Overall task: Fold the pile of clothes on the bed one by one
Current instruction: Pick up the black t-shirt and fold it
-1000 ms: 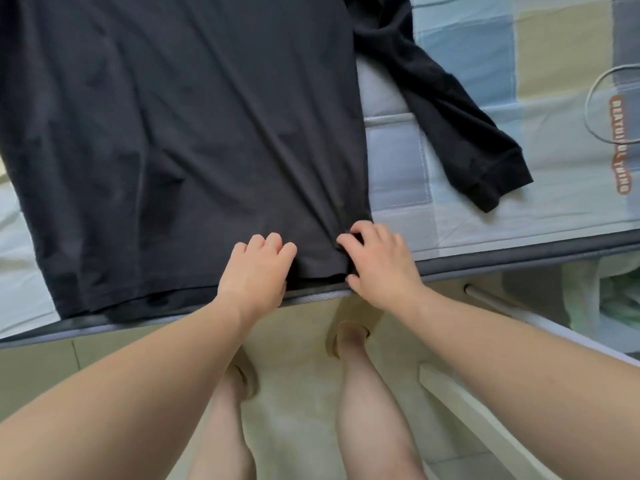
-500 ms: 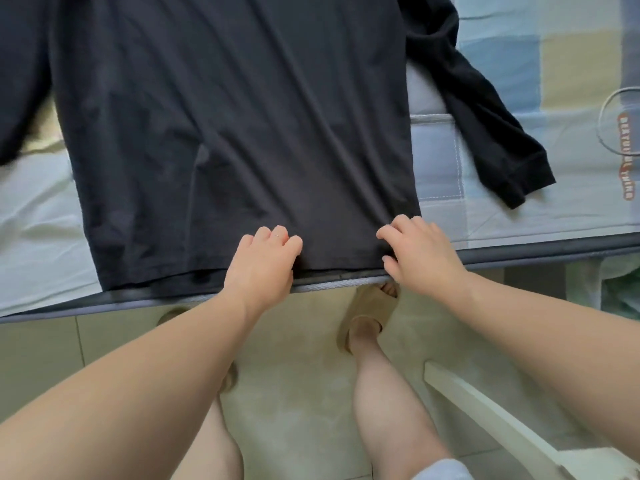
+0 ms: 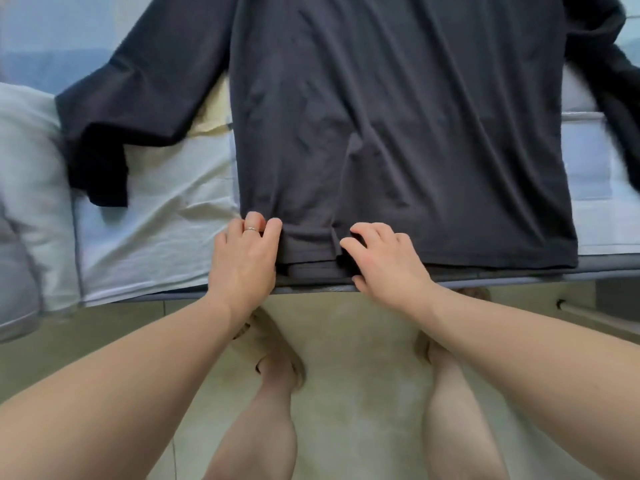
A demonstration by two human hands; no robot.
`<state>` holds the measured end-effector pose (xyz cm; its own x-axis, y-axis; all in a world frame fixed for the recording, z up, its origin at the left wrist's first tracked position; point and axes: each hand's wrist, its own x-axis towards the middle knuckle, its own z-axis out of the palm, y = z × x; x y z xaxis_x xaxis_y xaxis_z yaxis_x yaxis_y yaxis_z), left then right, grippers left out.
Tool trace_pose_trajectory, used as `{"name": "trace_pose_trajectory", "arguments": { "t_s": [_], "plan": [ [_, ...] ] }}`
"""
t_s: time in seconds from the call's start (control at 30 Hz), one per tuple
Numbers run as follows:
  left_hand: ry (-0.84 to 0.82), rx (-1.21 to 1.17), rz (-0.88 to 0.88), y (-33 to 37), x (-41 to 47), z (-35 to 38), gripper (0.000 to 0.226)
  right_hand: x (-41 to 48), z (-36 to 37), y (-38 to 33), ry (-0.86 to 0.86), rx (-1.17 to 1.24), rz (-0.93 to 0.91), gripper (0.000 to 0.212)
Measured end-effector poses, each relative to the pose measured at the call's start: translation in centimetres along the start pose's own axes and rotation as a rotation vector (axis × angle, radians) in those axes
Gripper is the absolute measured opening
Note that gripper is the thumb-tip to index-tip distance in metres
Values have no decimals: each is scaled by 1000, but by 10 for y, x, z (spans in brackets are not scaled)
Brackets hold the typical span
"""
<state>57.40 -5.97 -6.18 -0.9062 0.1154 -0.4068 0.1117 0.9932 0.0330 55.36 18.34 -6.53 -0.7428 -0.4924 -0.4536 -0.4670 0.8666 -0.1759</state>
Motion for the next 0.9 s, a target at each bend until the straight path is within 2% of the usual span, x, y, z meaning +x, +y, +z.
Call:
{"name": "trace_pose_trajectory", "arguments": {
  "t_s": [0.1,0.17,0.27,0.33,0.43,0.5,0.73,0.8,0.9],
  "plan": [
    [-41,-176,2,-21,-1,3,32,10,2,-7,90,-37,-2,29],
    [-32,-260,31,-31,-5,0,30,13,-1,-9,135,-53,-37,19],
    [-14,-271,-7,-44,-19,-6,27,10,-11,-16,189,-66,-69,18],
    [-25,-198,-54,-56,-29,-4,26,4,-14,-24,150,-55,-76,17],
    [-53,-123,-84,-67,-40,4,26,-1,-7,-34,20,-50,-33,48],
    [-57,-91,-53,-63,-41,5,27,4,-2,-35,0,-69,-11,58],
    [108,-112,39,-53,-28,13,39,18,-1,-24,50,-27,-33,19],
    [53,-101,40,-56,-30,12,45,16,-5,-20,54,53,-60,13],
    [-68,-18,3,-57,-36,4,39,7,-14,-19,76,106,-97,15]
  ]
}}
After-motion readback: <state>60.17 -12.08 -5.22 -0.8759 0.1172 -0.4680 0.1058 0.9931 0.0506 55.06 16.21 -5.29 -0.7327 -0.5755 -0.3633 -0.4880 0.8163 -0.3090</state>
